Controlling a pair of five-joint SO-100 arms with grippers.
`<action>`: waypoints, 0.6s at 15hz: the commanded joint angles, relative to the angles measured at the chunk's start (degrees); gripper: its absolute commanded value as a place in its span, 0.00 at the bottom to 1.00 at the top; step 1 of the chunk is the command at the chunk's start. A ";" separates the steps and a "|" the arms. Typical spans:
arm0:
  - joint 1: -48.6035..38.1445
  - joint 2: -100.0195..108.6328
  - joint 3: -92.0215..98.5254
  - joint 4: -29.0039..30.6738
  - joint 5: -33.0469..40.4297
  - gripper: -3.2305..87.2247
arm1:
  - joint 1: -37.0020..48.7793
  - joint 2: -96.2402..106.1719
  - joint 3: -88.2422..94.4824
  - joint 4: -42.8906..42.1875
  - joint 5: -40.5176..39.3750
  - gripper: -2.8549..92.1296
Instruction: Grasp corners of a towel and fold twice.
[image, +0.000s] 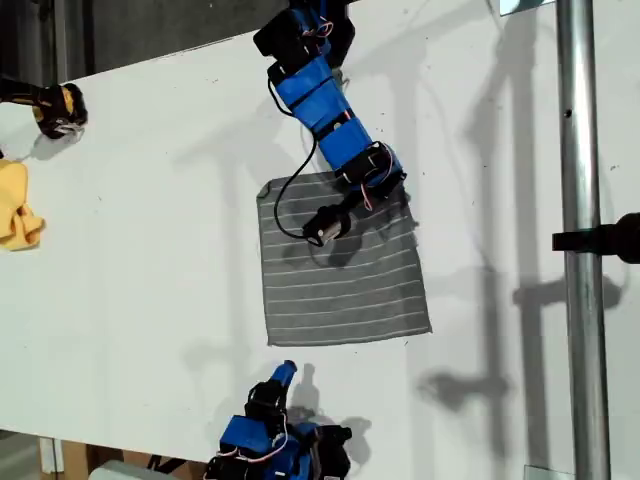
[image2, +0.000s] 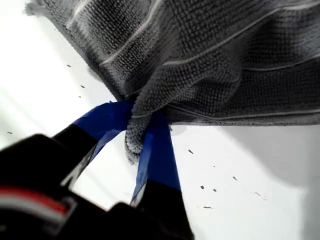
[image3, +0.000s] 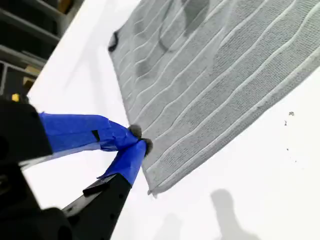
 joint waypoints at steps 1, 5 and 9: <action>4.39 -14.15 -13.62 -0.70 2.20 0.01 | 1.41 0.53 -2.46 0.35 -0.26 0.03; 13.18 -36.04 -35.95 4.22 12.57 0.01 | 1.93 0.62 -2.81 0.26 -0.44 0.03; 19.25 -44.56 -46.05 4.39 16.44 0.01 | 2.11 0.62 -2.81 0.35 -0.62 0.03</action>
